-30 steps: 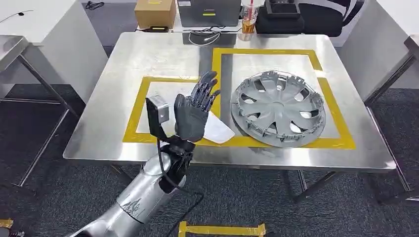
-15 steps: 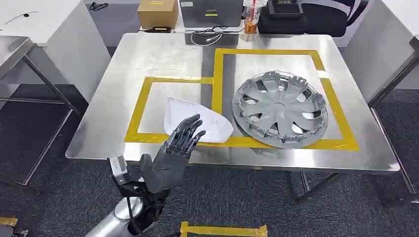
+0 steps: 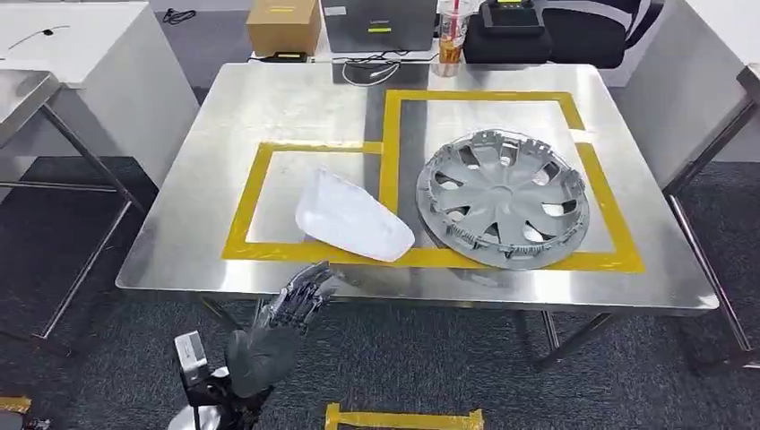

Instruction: Take the parts from the cabinet and place them on the table.

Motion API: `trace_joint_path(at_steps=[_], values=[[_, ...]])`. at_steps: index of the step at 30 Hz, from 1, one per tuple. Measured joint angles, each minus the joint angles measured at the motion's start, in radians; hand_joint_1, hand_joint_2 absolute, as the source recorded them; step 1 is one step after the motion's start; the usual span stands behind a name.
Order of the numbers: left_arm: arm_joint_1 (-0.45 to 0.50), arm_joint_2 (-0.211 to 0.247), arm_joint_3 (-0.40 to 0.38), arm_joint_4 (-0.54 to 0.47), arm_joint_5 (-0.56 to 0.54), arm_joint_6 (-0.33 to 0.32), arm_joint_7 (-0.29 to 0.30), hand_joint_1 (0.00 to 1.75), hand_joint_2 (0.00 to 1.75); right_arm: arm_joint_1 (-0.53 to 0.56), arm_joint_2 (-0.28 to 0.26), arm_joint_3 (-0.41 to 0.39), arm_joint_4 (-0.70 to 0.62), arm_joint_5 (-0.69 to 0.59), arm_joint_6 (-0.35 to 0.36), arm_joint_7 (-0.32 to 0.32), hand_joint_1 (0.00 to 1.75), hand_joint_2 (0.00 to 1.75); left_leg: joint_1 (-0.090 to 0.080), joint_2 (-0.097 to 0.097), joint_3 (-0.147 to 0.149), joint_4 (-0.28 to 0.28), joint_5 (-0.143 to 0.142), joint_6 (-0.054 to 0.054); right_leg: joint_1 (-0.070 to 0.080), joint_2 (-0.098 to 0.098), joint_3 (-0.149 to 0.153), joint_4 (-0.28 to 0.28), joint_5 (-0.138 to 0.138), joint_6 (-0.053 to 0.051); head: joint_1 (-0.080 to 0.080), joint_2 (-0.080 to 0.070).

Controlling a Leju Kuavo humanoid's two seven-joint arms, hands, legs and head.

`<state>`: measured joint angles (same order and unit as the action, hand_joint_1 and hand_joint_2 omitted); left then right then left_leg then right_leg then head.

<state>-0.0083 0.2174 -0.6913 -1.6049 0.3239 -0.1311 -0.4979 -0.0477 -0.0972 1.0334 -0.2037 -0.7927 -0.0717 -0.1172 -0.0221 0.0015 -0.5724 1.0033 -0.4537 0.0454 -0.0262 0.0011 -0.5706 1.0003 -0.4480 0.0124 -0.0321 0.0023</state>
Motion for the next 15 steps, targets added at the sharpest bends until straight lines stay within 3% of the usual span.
trace_joint_path(at_steps=[2, 3, 4, 6, 7, 8, 9, 10, 12, 13, 14, 15], values=[[0.012, 0.005, 0.009, 0.0, 0.001, -0.015, 0.002, 0.0, 0.0, -0.004, 0.003, -0.001, 0.0, 0.0, 0.0, 0.002, 0.0, 0.0, -0.001, 0.0, 0.0, -0.007, 0.006, 0.006, 0.002, -0.001, 0.003, -0.008, 0.005, 0.01, -0.001, 0.0], [0.014, 0.005, 0.011, -0.001, 0.002, -0.02, 0.003, 0.0, 0.0, -0.005, 0.004, -0.001, 0.0, 0.0, 0.0, 0.005, 0.0, 0.0, 0.014, 0.002, 0.019, -0.032, 0.022, 0.009, 0.002, -0.001, -0.005, -0.002, -0.001, 0.011, 0.0, 0.0], [0.014, 0.005, 0.012, -0.001, 0.004, -0.025, 0.003, 0.0, 0.0, -0.007, 0.003, -0.001, 0.0, 0.0, 0.0, 0.007, 0.0, 0.0, 0.012, 0.002, 0.022, -0.04, 0.027, 0.011, 0.003, -0.001, -0.018, 0.032, -0.023, 0.009, 0.002, 0.0], [0.02, 0.004, 0.016, -0.001, 0.012, -0.033, 0.005, 0.0, 0.0, -0.012, -0.002, -0.001, 0.0, 0.001, -0.001, 0.016, 0.0, 0.0, 0.01, 0.002, 0.017, -0.039, 0.031, 0.016, 0.003, -0.001, -0.089, 0.187, -0.095, -0.002, 0.002, 0.0], [0.024, 0.005, 0.017, -0.001, 0.013, -0.036, 0.005, 0.0, 0.0, -0.013, -0.003, -0.001, 0.0, 0.001, -0.001, 0.019, 0.0, 0.0, 0.008, 0.002, 0.014, -0.039, 0.032, 0.016, 0.002, -0.001, -0.128, 0.27, -0.124, -0.002, 0.002, 0.0], [0.027, 0.005, 0.019, 0.0, 0.013, -0.036, 0.006, 0.0, 0.0, -0.012, -0.004, -0.001, 0.0, 0.002, -0.002, 0.021, 0.0, 0.0, 0.007, 0.002, 0.012, -0.037, 0.032, 0.016, 0.003, -0.001, -0.149, 0.316, -0.134, 0.004, 0.002, 0.0], [0.029, 0.005, 0.019, 0.0, 0.013, -0.037, 0.006, 0.0, 0.0, -0.013, -0.005, -0.001, 0.0, 0.002, -0.002, 0.023, 0.0, 0.0, 0.007, 0.001, 0.012, -0.036, 0.032, 0.016, 0.002, -0.001, -0.145, 0.31, -0.125, 0.01, 0.002, 0.0], [0.029, 0.005, 0.02, 0.0, 0.014, -0.039, 0.006, 0.0, 0.0, -0.014, -0.005, -0.001, 0.0, 0.002, -0.002, 0.025, 0.0, 0.0, 0.007, 0.0, 0.012, -0.034, 0.032, 0.016, 0.002, -0.001, -0.118, 0.259, -0.101, 0.019, 0.002, 0.0], [0.029, 0.004, 0.023, 0.0, 0.014, -0.044, 0.006, 0.0, 0.0, -0.022, -0.005, -0.001, 0.0, 0.002, -0.002, 0.031, 0.0, 0.0, 0.007, -0.001, 0.011, -0.025, 0.029, 0.012, 0.002, -0.002, -0.014, 0.059, -0.03, 0.03, 0.002, 0.0], [0.028, 0.004, 0.024, 0.0, 0.014, -0.046, 0.006, 0.0, 0.0, -0.027, -0.006, -0.001, 0.0, 0.002, -0.002, 0.033, 0.0, 0.0, 0.004, -0.001, 0.006, -0.018, 0.026, 0.007, 0.005, -0.002, 0.017, -0.008, -0.02, 0.022, 0.003, 0.0], [0.028, 0.005, 0.025, 0.0, 0.015, -0.048, 0.008, 0.0, 0.0, -0.03, -0.006, -0.001, 0.0, 0.002, -0.003, 0.034, 0.0, 0.0, -0.002, -0.002, 0.002, -0.009, 0.02, 0.001, 0.007, -0.001, 0.019, -0.009, -0.013, 0.01, 0.0, 0.0], [0.027, 0.005, 0.025, 0.0, 0.015, -0.051, 0.008, 0.0, 0.0, -0.031, -0.006, -0.002, 0.0, 0.002, -0.003, 0.035, 0.0, 0.0, 0.0, -0.002, 0.0, -0.009, 0.022, -0.002, 0.009, -0.001, 0.018, -0.008, -0.011, 0.006, -0.001, 0.0]])
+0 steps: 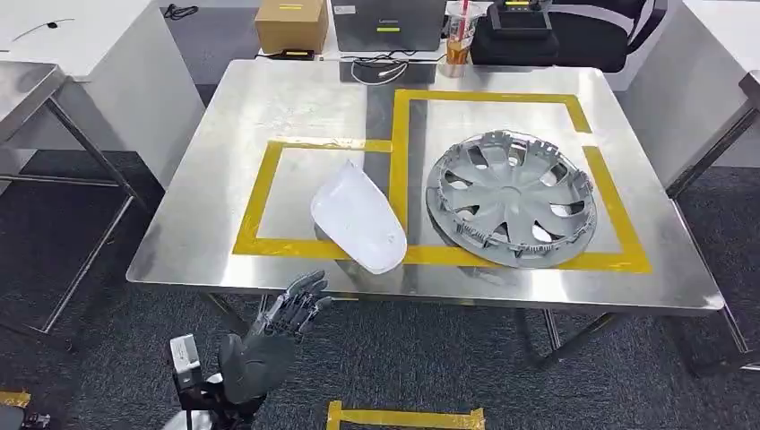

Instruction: Take the parts from the cabinet and place them on the table.

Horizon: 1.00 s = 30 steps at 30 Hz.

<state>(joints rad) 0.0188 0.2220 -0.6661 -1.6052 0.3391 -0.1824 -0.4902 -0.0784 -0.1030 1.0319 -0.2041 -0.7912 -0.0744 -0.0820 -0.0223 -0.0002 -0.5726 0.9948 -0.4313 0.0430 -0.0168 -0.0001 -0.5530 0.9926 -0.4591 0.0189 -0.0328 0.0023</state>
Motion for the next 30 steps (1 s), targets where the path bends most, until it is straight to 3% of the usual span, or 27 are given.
trace_joint_path(at_steps=[2, 3, 4, 7, 8, 9, 10, 12, 13, 14, 16, 18, 19, 20, 22, 23, 24, 25, 27, 28, 30], values=[[0.0, 0.0, 0.0, 0.0, 0.0, -0.005, 0.0, 0.0, 0.0, 0.0, 0.0, 0.0, 0.0, 0.0, 0.0, 0.003, 0.0, 0.0, 0.004, 0.0, -0.001, 0.0, 0.003, -0.008, 0.005, 0.0, -0.002, -0.001, 0.004, -0.009, 0.001, 0.0], [0.0, 0.0, 0.002, 0.0, 0.002, -0.008, 0.0, 0.0, 0.0, 0.0, 0.004, 0.0, 0.0, 0.0, 0.0, 0.004, 0.0, 0.0, 0.005, 0.0, -0.006, 0.007, -0.003, -0.013, -0.01, -0.001, 0.001, -0.007, 0.01, -0.017, 0.003, 0.0], [-0.001, 0.0, 0.004, 0.0, 0.002, -0.009, 0.0, 0.0, 0.0, 0.0, 0.003, 0.0, 0.0, -0.001, 0.0, 0.005, 0.0, 0.0, 0.007, -0.001, -0.018, 0.03, -0.024, -0.023, -0.01, 0.0, 0.001, -0.007, 0.011, -0.019, 0.0, 0.0], [-0.002, 0.0, 0.006, 0.005, 0.005, -0.016, 0.0, 0.0, 0.0, 0.001, 0.003, -0.001, 0.0, -0.003, 0.0, 0.005, 0.0, 0.0, 0.025, -0.001, -0.115, 0.256, -0.14, -0.045, -0.009, 0.0, -0.004, -0.006, 0.014, -0.025, -0.006, 0.0], [-0.001, 0.0, 0.005, 0.008, 0.006, -0.018, 0.0, 0.0, 0.0, 0.002, 0.003, -0.002, 0.0, -0.005, 0.0, 0.006, 0.0, 0.0, 0.029, -0.001, -0.14, 0.31, -0.155, -0.049, -0.009, 0.0, -0.005, -0.006, 0.014, -0.025, -0.005, 0.0], [-0.001, 0.0, 0.005, 0.01, 0.006, -0.019, 0.0, 0.0, 0.0, 0.003, 0.003, -0.002, 0.0, -0.006, 0.0, 0.006, 0.0, 0.0, 0.033, -0.001, -0.141, 0.317, -0.146, -0.05, -0.009, 0.0, -0.005, -0.006, 0.014, -0.024, -0.006, 0.0], [-0.001, 0.0, 0.005, 0.012, 0.007, -0.02, 0.0, 0.0, 0.0, 0.003, 0.003, -0.002, 0.0, -0.007, 0.0, 0.006, 0.0, 0.0, 0.035, 0.0, -0.12, 0.277, -0.118, -0.05, -0.009, 0.0, -0.005, -0.006, 0.014, -0.024, -0.006, 0.0], [-0.003, 0.001, 0.006, 0.012, 0.008, -0.023, 0.0, 0.0, 0.0, 0.003, 0.005, -0.005, 0.0, -0.007, 0.0, 0.007, 0.0, 0.0, 0.035, -0.001, -0.026, 0.102, -0.035, -0.044, -0.009, 0.001, -0.001, -0.006, 0.015, -0.023, -0.006, 0.0], [-0.005, 0.001, 0.006, 0.012, 0.008, -0.024, 0.0, 0.0, 0.0, 0.003, 0.006, -0.008, 0.0, -0.007, 0.0, 0.007, 0.0, 0.0, 0.034, -0.001, 0.017, 0.018, -0.018, -0.036, -0.009, 0.001, 0.0, -0.006, 0.016, -0.021, -0.005, 0.0], [-0.007, 0.001, 0.007, 0.012, 0.008, -0.024, 0.0, 0.0, 0.0, 0.001, 0.008, -0.009, 0.0, -0.007, 0.0, 0.007, 0.0, 0.0, 0.027, -0.001, 0.025, 0.0, -0.029, -0.032, 0.001, 0.001, -0.006, -0.004, 0.018, -0.015, -0.004, 0.0], [-0.006, 0.001, 0.006, 0.013, 0.008, -0.025, -0.001, 0.0, 0.0, 0.001, 0.008, -0.01, 0.0, -0.008, 0.0, 0.007, 0.0, 0.0, 0.022, -0.001, 0.016, 0.005, -0.028, -0.026, -0.005, 0.0, -0.011, -0.005, 0.021, -0.004, -0.005, 0.0], [-0.008, 0.002, 0.007, 0.013, 0.008, -0.026, -0.001, 0.0, 0.0, 0.001, 0.008, -0.01, 0.0, -0.008, 0.0, 0.007, 0.0, 0.0, 0.019, -0.002, 0.018, -0.01, -0.018, -0.009, -0.005, 0.0, -0.007, -0.016, 0.028, 0.011, -0.005, 0.0], [-0.008, 0.001, 0.007, 0.013, 0.008, -0.026, -0.001, 0.0, 0.0, 0.001, 0.008, -0.01, 0.0, -0.008, 0.0, 0.007, 0.0, 0.0, 0.028, 0.001, 0.032, -0.025, -0.006, -0.003, -0.008, 0.0, -0.02, 0.003, 0.017, 0.01, -0.004, 0.0], [-0.011, 0.0, 0.008, 0.013, 0.009, -0.026, -0.001, 0.0, 0.0, 0.002, 0.008, -0.01, 0.0, -0.008, 0.0, 0.007, 0.0, 0.0, 0.028, 0.002, 0.03, -0.029, 0.0, 0.007, -0.007, 0.0, -0.042, 0.053, -0.017, 0.002, -0.002, 0.0], [-0.012, -0.002, 0.007, 0.014, 0.009, -0.026, -0.001, 0.0, 0.0, 0.002, 0.007, -0.01, 0.0, -0.008, 0.0, 0.007, 0.0, 0.0, 0.024, 0.002, 0.023, -0.028, 0.003, 0.01, -0.007, 0.0, -0.115, 0.214, -0.087, -0.009, -0.002, 0.0], [-0.012, -0.002, 0.007, 0.015, 0.009, -0.026, -0.001, 0.0, 0.0, 0.003, 0.006, -0.01, 0.0, -0.008, 0.0, 0.008, 0.0, 0.0, 0.022, 0.002, 0.019, -0.026, 0.004, 0.011, -0.007, 0.0, -0.148, 0.286, -0.111, -0.009, -0.002, 0.0], [-0.012, -0.002, 0.007, 0.017, 0.009, -0.026, -0.001, 0.0, 0.0, 0.005, 0.006, -0.01, 0.0, -0.008, 0.0, 0.008, 0.0, 0.0, 0.02, 0.001, 0.016, -0.024, 0.004, 0.011, -0.007, 0.0, -0.159, 0.312, -0.113, -0.004, -0.002, 0.0], [-0.011, -0.002, 0.007, 0.018, 0.009, -0.026, -0.001, 0.0, 0.0, 0.006, 0.006, -0.01, 0.0, -0.008, -0.001, 0.008, 0.0, 0.0, 0.019, 0.001, 0.014, -0.021, 0.004, 0.011, -0.007, 0.0, -0.145, 0.288, -0.1, 0.002, -0.002, 0.0], [-0.012, -0.003, 0.007, 0.018, 0.009, -0.026, -0.001, 0.0, 0.0, 0.006, 0.004, -0.01, 0.0, -0.008, -0.002, 0.008, 0.0, 0.0, 0.019, -0.001, 0.011, -0.012, 0.002, 0.008, -0.007, 0.0, -0.054, 0.117, -0.033, 0.018, -0.002, 0.0], [-0.012, -0.005, 0.007, 0.018, 0.009, -0.026, -0.001, 0.0, 0.0, 0.005, 0.003, -0.01, 0.0, -0.008, -0.002, 0.008, 0.0, 0.0, 0.019, -0.001, 0.009, -0.006, 0.0, 0.004, -0.008, -0.001, -0.009, 0.031, -0.008, 0.02, -0.002, 0.0], [-0.012, -0.006, 0.007, 0.017, 0.007, -0.029, -0.001, 0.0, 0.0, 0.005, 0.003, -0.01, 0.0, -0.009, -0.002, 0.006, 0.0, 0.0, 0.011, -0.001, 0.002, 0.006, -0.006, -0.007, -0.002, 0.0, -0.002, 0.004, -0.004, 0.001, -0.004, 0.0]])
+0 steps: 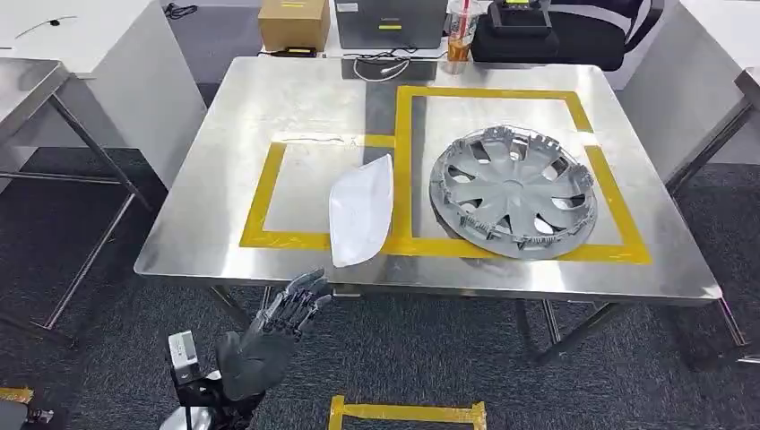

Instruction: Take the parts from the cabinet and place them on the table.

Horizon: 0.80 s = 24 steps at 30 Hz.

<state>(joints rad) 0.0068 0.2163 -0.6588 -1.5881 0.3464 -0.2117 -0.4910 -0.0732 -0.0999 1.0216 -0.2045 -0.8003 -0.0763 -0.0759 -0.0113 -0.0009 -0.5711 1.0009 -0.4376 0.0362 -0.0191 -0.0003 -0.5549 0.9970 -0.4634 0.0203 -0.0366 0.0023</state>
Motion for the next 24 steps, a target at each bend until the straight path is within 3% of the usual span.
trace_joint_path(at_steps=[2, 4, 5, 7, 8, 9, 10, 11, 12, 13, 14, 15, 16, 18, 19, 20, 21, 22, 23, 24], values=[[0.0, -0.001, 0.0, 0.0, -0.003, -0.008, 0.0, 0.0, 0.0, 0.003, 0.001, 0.0, 0.0, -0.003, 0.0, -0.002, 0.0, 0.0, 0.004, 0.0, -0.001, -0.002, 0.005, -0.01, 0.006, 0.0, -0.002, 0.001, 0.003, -0.008, 0.0, 0.0], [0.002, -0.001, 0.002, -0.001, -0.008, -0.012, 0.0, 0.0, 0.0, 0.003, 0.003, 0.0, 0.0, -0.003, 0.0, -0.005, 0.0, 0.0, 0.007, 0.0, -0.009, 0.009, -0.004, -0.019, -0.006, 0.0, 0.001, -0.004, 0.012, -0.021, 0.001, 0.0], [0.002, -0.001, 0.003, -0.001, -0.01, -0.015, 0.0, 0.0, 0.0, 0.003, 0.001, 0.0, 0.0, -0.004, -0.001, -0.006, 0.0, 0.0, 0.008, 0.0, -0.024, 0.043, -0.037, -0.028, -0.007, 0.0, 0.0, -0.004, 0.014, -0.024, -0.003, 0.0], [0.005, 0.0, 0.004, -0.001, -0.011, -0.017, 0.0, 0.0, 0.0, 0.004, 0.002, 0.0, 0.0, -0.004, -0.002, -0.008, 0.0, 0.0, 0.017, 0.0, -0.083, 0.194, -0.124, -0.041, -0.005, -0.001, -0.005, -0.002, 0.018, -0.029, -0.005, 0.0], [0.01, 0.0, 0.005, -0.001, -0.011, -0.019, 0.0, 0.0, 0.0, 0.005, 0.002, 0.0, 0.0, -0.004, -0.002, -0.008, 0.0, 0.0, 0.019, 0.0, -0.113, 0.27, -0.155, -0.044, -0.003, -0.001, -0.008, -0.002, 0.02, -0.031, -0.005, 0.0], [0.015, 0.0, 0.005, -0.001, -0.011, -0.02, 0.0, 0.0, 0.0, 0.006, 0.002, 0.0, 0.0, -0.004, -0.003, -0.008, 0.0, 0.0, 0.02, 0.0, -0.128, 0.311, -0.165, -0.045, -0.002, -0.001, -0.011, -0.002, 0.022, -0.03, -0.005, 0.0], [0.017, 0.0, 0.005, -0.001, -0.011, -0.024, 0.0, 0.0, 0.0, 0.006, 0.002, 0.0, 0.0, -0.004, -0.005, -0.008, 0.0, 0.0, 0.02, 0.0, -0.117, 0.299, -0.151, -0.043, -0.001, 0.0, -0.014, -0.002, 0.025, -0.031, -0.005, 0.0], [0.017, 0.0, 0.005, -0.001, -0.011, -0.027, -0.001, 0.0, 0.0, 0.006, 0.003, 0.0, 0.0, -0.004, -0.005, -0.008, 0.0, 0.0, 0.02, 0.0, -0.086, 0.245, -0.12, -0.04, 0.001, 0.0, -0.015, -0.002, 0.026, -0.03, -0.005, 0.0], [0.016, 0.0, 0.006, -0.001, -0.012, -0.031, -0.004, 0.0, 0.0, 0.006, 0.003, -0.001, 0.0, -0.005, -0.007, -0.008, 0.0, 0.0, 0.019, 0.0, -0.035, 0.154, -0.08, -0.032, 0.003, 0.0, -0.015, -0.002, 0.029, -0.031, -0.005, 0.0], [0.016, 0.001, 0.006, -0.001, -0.013, -0.034, -0.006, 0.0, 0.0, 0.005, 0.004, -0.001, 0.0, -0.006, -0.007, -0.008, 0.0, 0.0, 0.016, -0.001, 0.019, 0.062, -0.045, -0.021, 0.005, 0.001, -0.015, -0.002, 0.031, -0.029, -0.005, 0.0], [0.014, 0.002, 0.008, -0.001, -0.013, -0.037, -0.007, 0.0, 0.0, 0.005, 0.01, -0.002, -0.001, -0.006, -0.007, -0.009, 0.0, 0.0, 0.01, 0.0, 0.052, -0.001, -0.051, -0.004, 0.001, 0.0, -0.016, -0.003, 0.033, -0.025, -0.004, 0.0], [0.016, 0.003, 0.008, -0.001, -0.013, -0.039, -0.007, 0.0, 0.0, 0.005, 0.008, -0.002, 0.0, -0.007, -0.008, -0.011, 0.0, 0.0, 0.006, 0.003, 0.05, -0.003, -0.044, -0.003, 0.009, 0.0, -0.02, -0.002, 0.038, -0.018, -0.003, 0.0], [0.014, 0.003, 0.008, -0.001, -0.013, -0.04, -0.01, 0.0, 0.0, 0.005, 0.01, -0.003, -0.001, -0.008, -0.008, -0.011, 0.0, 0.0, 0.001, 0.001, 0.046, -0.001, -0.042, -0.001, 0.001, -0.002, -0.024, -0.003, 0.041, -0.013, -0.004, 0.0], [0.015, 0.004, 0.008, -0.001, -0.013, -0.041, -0.01, 0.0, 0.0, 0.006, 0.011, -0.005, -0.001, -0.009, -0.008, -0.014, 0.0, 0.0, -0.003, 0.0, 0.041, -0.006, -0.031, 0.01, 0.0, -0.003, -0.024, -0.008, 0.052, 0.003, -0.004, 0.0], [0.015, 0.004, 0.008, -0.001, -0.013, -0.041, -0.01, 0.0, 0.0, 0.006, 0.01, -0.005, -0.001, -0.009, -0.008, -0.014, 0.0, 0.0, 0.008, 0.003, 0.047, -0.032, -0.011, 0.014, 0.003, -0.003, -0.027, -0.001, 0.048, 0.004, -0.003, 0.0], [0.012, 0.002, 0.007, -0.001, -0.013, -0.042, -0.01, 0.0, 0.0, 0.006, 0.008, -0.006, -0.001, -0.01, -0.008, -0.014, 0.0, 0.0, 0.008, 0.009, 0.049, -0.038, -0.001, 0.014, 0.001, -0.002, -0.039, 0.018, 0.023, 0.001, -0.002, 0.0], [0.008, 0.0, 0.007, -0.001, -0.013, -0.043, -0.01, 0.0, 0.0, 0.005, 0.009, -0.006, -0.001, -0.01, -0.008, -0.014, 0.0, 0.0, 0.007, 0.009, 0.037, -0.038, 0.008, 0.024, 0.001, -0.001, -0.063, 0.073, -0.027, -0.008, 0.0, 0.0], [0.008, -0.001, 0.007, -0.001, -0.013, -0.044, -0.009, 0.0, 0.0, 0.004, 0.007, -0.007, -0.001, -0.01, -0.008, -0.014, 0.0, 0.0, 0.006, 0.009, 0.024, -0.037, 0.017, 0.025, 0.0, -0.001, -0.096, 0.153, -0.075, -0.013, 0.001, 0.0], [0.009, -0.002, 0.006, -0.001, -0.013, -0.047, -0.009, 0.0, 0.0, 0.004, 0.005, -0.007, -0.001, -0.011, -0.008, -0.014, 0.0, 0.0, 0.005, 0.01, 0.011, -0.036, 0.026, 0.025, -0.001, -0.001, -0.122, 0.235, -0.112, -0.011, 0.0, 0.0], [0.008, -0.002, 0.006, -0.001, -0.013, -0.05, -0.006, 0.0, 0.0, 0.004, 0.003, -0.007, -0.001, -0.011, -0.008, -0.014, 0.0, 0.0, 0.005, 0.01, -0.002, -0.034, 0.034, 0.023, -0.002, -0.001, -0.135, 0.288, -0.13, -0.005, 0.001, 0.0]])
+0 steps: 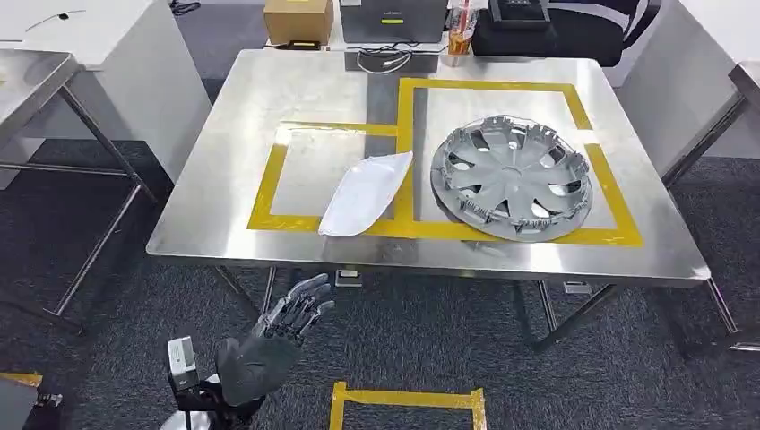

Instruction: Take the parts from the cabinet and place them on the table.

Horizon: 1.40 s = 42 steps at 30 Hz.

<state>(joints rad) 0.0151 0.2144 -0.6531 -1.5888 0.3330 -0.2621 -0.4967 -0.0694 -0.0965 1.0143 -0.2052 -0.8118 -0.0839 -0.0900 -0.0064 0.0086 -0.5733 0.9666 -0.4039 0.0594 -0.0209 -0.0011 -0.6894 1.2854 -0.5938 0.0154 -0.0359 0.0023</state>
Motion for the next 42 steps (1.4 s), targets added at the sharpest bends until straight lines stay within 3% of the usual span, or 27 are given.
trace_joint_path(at_steps=[2, 4, 5, 6, 9, 10, 12, 13, 15, 17, 19, 20, 21, 22, 25, 26, 28, 29, 30, 32, 33, 35, 36, 37, 39, 41, 42], values=[[-0.001, -0.003, -0.001, 0.0, 0.0, -0.002, 0.005, 0.0, 0.0, 0.0, -0.003, 0.0, 0.0, 0.0, 0.002, 0.0, 0.0, 0.0, 0.002, 0.0, -0.026, 0.008, 0.014, -0.006, -0.007, 0.0, 0.043, -0.033, 0.019, 0.022, 0.0, 0.0], [-0.003, -0.005, -0.001, 0.0, 0.0, -0.003, 0.006, 0.0, 0.0, -0.002, -0.006, -0.001, 0.0, 0.0, 0.003, 0.0, 0.0, 0.0, 0.007, 0.0, -0.055, 0.026, 0.024, -0.017, -0.015, -0.001, 0.159, -0.207, 0.073, 0.047, 0.0, 0.0], [-0.005, -0.006, -0.001, 0.0, 0.0, -0.003, 0.006, 0.0, 0.0, -0.006, -0.007, -0.001, 0.0, 0.0, 0.003, 0.0, 0.0, 0.0, 0.006, 0.001, -0.067, 0.04, 0.027, -0.023, -0.018, -0.001, 0.202, -0.289, 0.052, 0.044, 0.0, 0.0], [-0.006, -0.006, 0.0, -0.001, 0.001, -0.003, 0.008, 0.0, 0.0, -0.006, -0.007, -0.001, 0.0, 0.0, 0.003, 0.0, 0.0, 0.0, 0.003, 0.0, -0.076, 0.043, 0.032, -0.031, -0.004, 0.009, 0.202, -0.272, 0.07, 0.029, 0.0, 0.0], [-0.009, -0.007, -0.002, -0.002, 0.001, -0.007, 0.009, 0.0, 0.0, -0.005, -0.007, -0.001, 0.0, 0.0, 0.003, -0.001, 0.0, 0.0, 0.008, -0.001, -0.078, 0.043, 0.052, -0.05, 0.001, 0.01, 0.182, -0.273, 0.078, 0.003, -0.003, 0.0], [-0.009, -0.006, -0.002, -0.002, 0.001, -0.007, 0.009, 0.0, 0.0, -0.005, -0.006, -0.001, 0.0, 0.0, 0.003, -0.001, 0.0, 0.0, 0.012, -0.003, -0.08, 0.044, 0.06, -0.054, -0.009, 0.008, 0.172, -0.28, 0.09, -0.01, 0.0, 0.0], [-0.008, -0.006, -0.001, -0.002, 0.0, -0.007, 0.009, 0.0, 0.0, -0.009, -0.006, -0.001, 0.0, 0.0, 0.003, -0.001, 0.0, 0.0, 0.016, -0.006, -0.103, 0.102, -0.04, -0.067, -0.009, 0.002, 0.153, -0.278, 0.11, -0.026, -0.003, 0.0], [-0.01, -0.006, 0.0, -0.002, 0.001, -0.008, 0.009, 0.0, 0.0, -0.009, -0.006, -0.001, 0.0, 0.0, 0.003, -0.001, 0.0, 0.0, 0.018, -0.006, -0.122, 0.178, -0.112, -0.073, -0.008, 0.002, 0.139, -0.278, 0.123, -0.029, -0.005, 0.0], [-0.009, -0.006, 0.0, -0.002, 0.001, -0.008, 0.009, 0.0, 0.0, -0.01, -0.006, -0.001, 0.0, 0.001, 0.003, 0.0, 0.0, 0.0, 0.019, -0.005, -0.148, 0.317, -0.189, -0.078, -0.003, 0.001, 0.114, -0.276, 0.146, -0.029, -0.004, 0.0], [-0.009, -0.006, 0.0, -0.002, 0.001, -0.008, 0.009, 0.0, 0.0, -0.01, -0.006, -0.001, 0.0, 0.003, 0.004, 0.003, 0.0, 0.0, 0.019, -0.006, -0.117, 0.343, -0.163, -0.074, 0.001, 0.001, 0.083, -0.275, 0.17, -0.027, -0.004, 0.0], [-0.01, -0.006, 0.002, -0.002, 0.001, -0.008, 0.009, 0.0, 0.0, -0.012, -0.006, -0.001, 0.0, 0.003, 0.004, 0.003, 0.0, 0.0, 0.015, -0.008, -0.005, 0.207, -0.104, -0.054, 0.008, 0.002, 0.058, -0.275, 0.192, -0.026, -0.005, 0.0], [-0.014, -0.006, 0.002, -0.002, 0.001, -0.008, 0.009, 0.0, 0.0, -0.015, -0.005, -0.001, 0.0, 0.003, 0.004, 0.003, 0.0, 0.0, 0.008, -0.01, 0.065, 0.113, -0.1, -0.037, 0.011, 0.002, 0.049, -0.275, 0.203, -0.025, -0.005, 0.0], [-0.018, -0.006, 0.002, -0.004, 0.001, -0.008, 0.009, 0.0, 0.0, -0.017, 0.004, -0.001, -0.003, 0.003, 0.004, 0.004, 0.0, 0.0, 0.006, -0.007, 0.108, 0.036, -0.148, -0.023, 0.01, 0.003, 0.044, -0.277, 0.212, -0.018, -0.002, 0.0], [-0.019, -0.006, 0.003, -0.004, 0.001, -0.008, 0.008, 0.0, 0.0, -0.019, 0.0, -0.001, -0.003, 0.003, 0.004, 0.006, 0.0, 0.0, 0.0, -0.003, 0.107, 0.033, -0.137, -0.032, 0.005, 0.001, 0.046, -0.285, 0.222, -0.013, -0.003, 0.0], [-0.025, -0.006, 0.003, -0.004, 0.002, -0.008, 0.006, 0.0, 0.0, -0.024, 0.003, -0.001, -0.003, 0.006, 0.004, 0.009, 0.0, 0.0, -0.015, -0.004, 0.091, 0.012, -0.107, -0.004, -0.001, 0.0, 0.05, -0.305, 0.255, 0.01, -0.008, 0.0], [-0.027, -0.007, 0.003, -0.003, 0.002, -0.008, 0.005, 0.0, 0.0, -0.024, 0.003, -0.001, -0.003, 0.006, 0.004, 0.01, 0.0, 0.0, 0.0, 0.0, 0.09, -0.012, -0.074, -0.002, -0.003, 0.0, 0.044, -0.296, 0.248, 0.006, -0.007, 0.0], [-0.033, -0.01, 0.002, -0.003, 0.002, -0.007, 0.005, 0.0, 0.0, -0.025, 0.003, -0.001, -0.003, 0.006, 0.005, 0.011, 0.0, 0.0, -0.002, 0.001, 0.061, -0.021, -0.041, 0.01, -0.002, 0.0, 0.016, -0.222, 0.135, -0.013, -0.005, 0.0], [-0.033, -0.011, 0.002, -0.003, 0.002, -0.006, 0.005, 0.0, 0.0, -0.026, 0.002, -0.001, -0.003, 0.006, 0.004, 0.011, 0.0, 0.0, -0.002, 0.001, 0.043, -0.02, -0.025, 0.006, -0.004, 0.0, 0.0, -0.148, 0.076, -0.018, -0.003, 0.0], [-0.032, -0.012, 0.0, -0.003, 0.002, -0.007, 0.005, 0.0, 0.0, -0.027, -0.001, -0.001, -0.003, 0.006, 0.004, 0.011, 0.0, 0.0, -0.002, 0.002, 0.022, -0.019, -0.011, 0.005, -0.005, 0.0, -0.012, -0.071, 0.038, -0.013, -0.003, 0.0], [-0.032, -0.013, -0.001, -0.003, 0.002, -0.007, 0.005, 0.0, 0.0, -0.026, -0.003, -0.001, -0.003, 0.006, 0.004, 0.011, 0.0, 0.0, 0.001, 0.003, -0.012, -0.014, 0.018, -0.003, -0.01, 0.0, -0.009, 0.012, 0.06, 0.016, -0.002, 0.0], [-0.032, -0.014, -0.001, -0.003, 0.002, -0.007, 0.005, 0.0, 0.0, -0.025, -0.006, -0.002, -0.003, 0.005, 0.004, 0.011, 0.0, 0.0, 0.003, 0.003, -0.032, -0.011, 0.031, -0.009, -0.014, 0.0, 0.019, -0.002, 0.096, 0.035, -0.002, 0.0], [-0.033, -0.014, -0.001, -0.003, 0.002, -0.008, 0.005, 0.0, 0.0, -0.025, -0.008, -0.003, -0.003, 0.002, 0.004, 0.01, 0.0, 0.0, 0.01, 0.005, -0.074, 0.015, 0.048, -0.025, -0.025, -0.001, 0.137, -0.147, 0.125, 0.056, -0.002, 0.0], [-0.033, -0.014, 0.0, -0.003, 0.002, -0.008, 0.005, 0.0, 0.0, -0.027, -0.006, -0.005, -0.004, 0.0, 0.004, 0.009, 0.0, 0.0, 0.006, 0.007, -0.094, 0.035, 0.051, -0.032, -0.027, -0.001, 0.193, -0.238, 0.066, 0.056, 0.0, 0.0], [-0.034, -0.015, 0.0, -0.003, 0.002, -0.008, 0.005, 0.0, 0.0, -0.026, -0.008, -0.007, -0.004, -0.001, 0.004, 0.006, 0.0, 0.0, 0.005, 0.008, -0.105, 0.05, 0.054, -0.036, -0.016, 0.005, 0.22, -0.276, 0.044, 0.032, 0.0, 0.0], [-0.034, -0.015, 0.0, -0.004, 0.002, -0.01, 0.005, 0.0, 0.0, -0.02, -0.008, -0.009, -0.004, -0.003, 0.004, 0.003, 0.0, 0.0, 0.008, 0.007, -0.106, 0.049, 0.07, -0.045, -0.012, 0.002, 0.201, -0.264, 0.049, 0.017, -0.004, 0.0], [-0.034, -0.014, 0.0, -0.004, 0.002, -0.01, 0.005, 0.0, 0.0, -0.014, -0.006, -0.01, -0.004, -0.003, 0.004, 0.002, 0.0, 0.0, 0.018, 0.006, -0.114, 0.05, 0.077, -0.053, -0.016, -0.003, 0.185, -0.266, 0.068, -0.009, -0.003, 0.0], [-0.034, -0.014, 0.0, -0.004, 0.002, -0.008, 0.007, 0.0, 0.0, -0.014, -0.006, -0.011, -0.004, -0.004, 0.004, 0.0, 0.0, 0.0, 0.018, 0.004, -0.121, 0.072, 0.024, -0.059, -0.015, -0.003, 0.175, -0.266, 0.079, -0.017, -0.007, 0.0]])
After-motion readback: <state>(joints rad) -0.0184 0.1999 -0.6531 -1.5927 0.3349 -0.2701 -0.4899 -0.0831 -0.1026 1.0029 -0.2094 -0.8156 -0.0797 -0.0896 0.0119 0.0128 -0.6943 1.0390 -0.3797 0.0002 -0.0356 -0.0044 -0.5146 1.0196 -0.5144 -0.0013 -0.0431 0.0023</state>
